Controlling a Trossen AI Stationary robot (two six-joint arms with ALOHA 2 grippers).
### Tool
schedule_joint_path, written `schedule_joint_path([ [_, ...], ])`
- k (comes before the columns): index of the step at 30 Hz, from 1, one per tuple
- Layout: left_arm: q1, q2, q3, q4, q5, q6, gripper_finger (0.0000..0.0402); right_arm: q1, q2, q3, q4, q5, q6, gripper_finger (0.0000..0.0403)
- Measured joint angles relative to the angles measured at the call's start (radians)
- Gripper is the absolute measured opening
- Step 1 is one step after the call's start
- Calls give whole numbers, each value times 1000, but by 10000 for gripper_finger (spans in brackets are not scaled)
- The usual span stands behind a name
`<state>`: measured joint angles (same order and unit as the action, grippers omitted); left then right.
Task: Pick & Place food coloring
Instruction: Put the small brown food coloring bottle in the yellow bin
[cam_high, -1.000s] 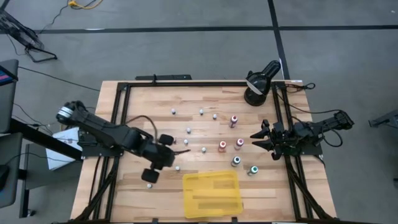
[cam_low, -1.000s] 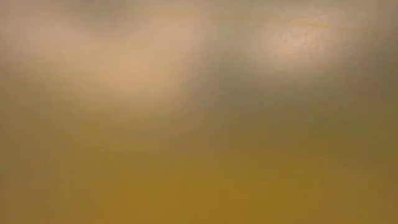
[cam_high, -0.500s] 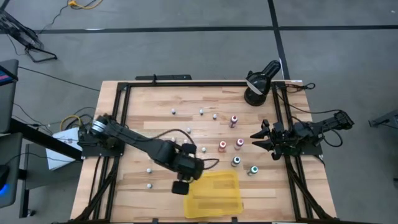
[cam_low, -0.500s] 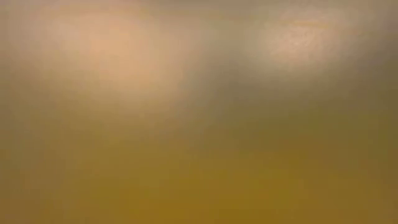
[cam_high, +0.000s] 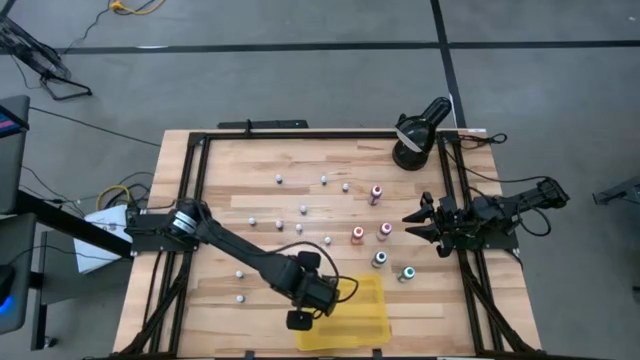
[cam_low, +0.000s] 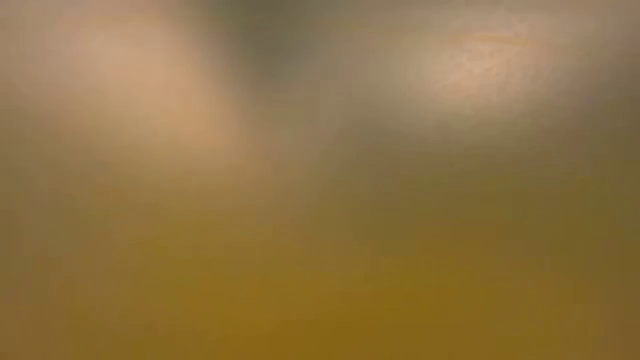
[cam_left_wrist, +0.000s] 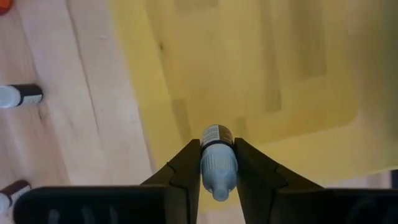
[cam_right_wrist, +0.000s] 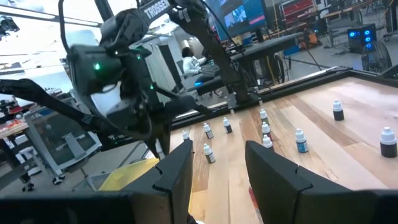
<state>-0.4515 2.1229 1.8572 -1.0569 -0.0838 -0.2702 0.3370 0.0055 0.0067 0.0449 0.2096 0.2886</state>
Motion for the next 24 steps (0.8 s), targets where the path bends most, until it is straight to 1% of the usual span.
schedule_joint_path([
  [6, 1, 28, 1, 9, 11, 110, 71, 0, 0, 0, 0, 0, 0, 136],
  [15, 2, 81, 1, 17, 51, 391, 71, 0, 1, 0, 0, 0, 0, 137],
  [19, 2, 85, 1, 16, 46, 531, 71, 0, 1, 0, 0, 0, 0, 137],
  [21, 6, 86, 1, 17, 44, 579, 71, 0, 1, 0, 0, 0, 0, 139],
  [24, 13, 90, 1, 19, 47, 610, 72, 0, 1, 0, 0, 0, 0, 138],
])
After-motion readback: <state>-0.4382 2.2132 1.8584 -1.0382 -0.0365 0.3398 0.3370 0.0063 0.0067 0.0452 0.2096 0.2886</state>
